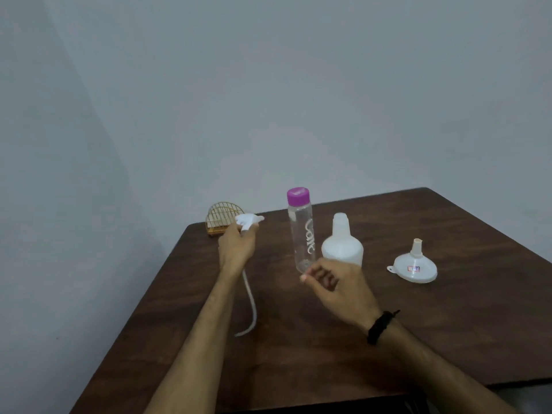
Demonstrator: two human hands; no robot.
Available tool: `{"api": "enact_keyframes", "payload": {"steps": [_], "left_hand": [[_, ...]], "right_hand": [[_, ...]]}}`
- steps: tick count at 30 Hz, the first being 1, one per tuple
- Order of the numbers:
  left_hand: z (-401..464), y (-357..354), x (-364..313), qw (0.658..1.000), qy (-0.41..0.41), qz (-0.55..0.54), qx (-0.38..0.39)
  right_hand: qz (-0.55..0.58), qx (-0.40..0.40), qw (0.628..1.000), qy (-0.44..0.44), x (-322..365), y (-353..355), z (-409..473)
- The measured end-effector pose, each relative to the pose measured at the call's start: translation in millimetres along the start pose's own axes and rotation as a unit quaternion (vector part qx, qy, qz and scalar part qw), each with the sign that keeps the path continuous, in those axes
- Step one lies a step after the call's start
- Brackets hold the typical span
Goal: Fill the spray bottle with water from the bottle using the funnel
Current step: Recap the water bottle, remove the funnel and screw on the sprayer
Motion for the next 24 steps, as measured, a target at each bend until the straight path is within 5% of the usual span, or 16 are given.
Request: {"api": "enact_keyframes", "payload": {"steps": [4, 6, 14, 18, 24], "left_hand": [[-1.9, 18.7, -38.7, 0.990, 0.001, -0.130, -0.049], [-5.0, 24.3, -55.0, 0.980, 0.014, -0.189, -0.064], [-20.1, 38.5, -117.6, 0.939, -0.009, -0.343, -0.016], [-29.8, 34.1, -164.4, 0.923, -0.061, -0.377, 0.047], [-46.3, 9.7, -214.5, 0.904, -0.105, -0.406, 0.087]], "right_hand": [[0.048, 0.209, 0.975, -0.054, 19.8, -53.8, -12.1], [0.091, 0.215, 0.971, -0.047, 35.7, -68.3, -14.3], [0.187, -0.018, 0.976, -0.114, 34.8, -14.1, 17.5], [0.134, -0.138, 0.973, -0.125, 13.2, 46.7, 43.6], [0.088, -0.202, 0.962, -0.162, -19.6, 100.4, 78.6]]}}
Point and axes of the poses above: each hand's wrist, its own z-axis towards the middle knuckle, its own y-axis out of the back of the hand, x = y × z, the point moved 6 cm from there along z, towards the middle knuckle, and after that the axes turned 7 degrees about -x, right-handed, at the moved point
